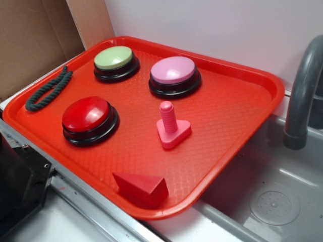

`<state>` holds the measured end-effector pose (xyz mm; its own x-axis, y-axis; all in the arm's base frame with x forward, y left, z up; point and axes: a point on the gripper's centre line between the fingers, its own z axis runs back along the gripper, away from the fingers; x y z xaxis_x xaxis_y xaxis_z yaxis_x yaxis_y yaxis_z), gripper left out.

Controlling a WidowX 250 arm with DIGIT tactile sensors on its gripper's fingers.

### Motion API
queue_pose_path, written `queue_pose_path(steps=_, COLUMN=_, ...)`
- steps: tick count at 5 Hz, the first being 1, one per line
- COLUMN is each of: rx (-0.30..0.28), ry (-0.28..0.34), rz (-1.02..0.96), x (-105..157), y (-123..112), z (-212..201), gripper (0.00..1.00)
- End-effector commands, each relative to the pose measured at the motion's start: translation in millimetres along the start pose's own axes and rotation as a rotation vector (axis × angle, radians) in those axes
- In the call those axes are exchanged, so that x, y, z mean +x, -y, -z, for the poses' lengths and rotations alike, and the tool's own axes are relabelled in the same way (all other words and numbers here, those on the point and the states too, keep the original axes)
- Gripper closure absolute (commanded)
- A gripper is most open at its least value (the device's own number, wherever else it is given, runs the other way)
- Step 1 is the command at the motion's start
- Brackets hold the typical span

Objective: Push the red button.

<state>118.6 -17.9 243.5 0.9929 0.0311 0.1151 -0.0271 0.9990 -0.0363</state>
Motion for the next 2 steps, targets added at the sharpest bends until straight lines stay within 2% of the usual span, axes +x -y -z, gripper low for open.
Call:
queue_pose_path(steps=1, rx=0.0, ry=0.0, rz=0.0, x=0, y=0, z=0, gripper=0.0)
queue_pose_path(steps=2, rx=0.021, ry=-0.064, rz=-0.076, x=-2, y=-36, z=25, gripper=0.0)
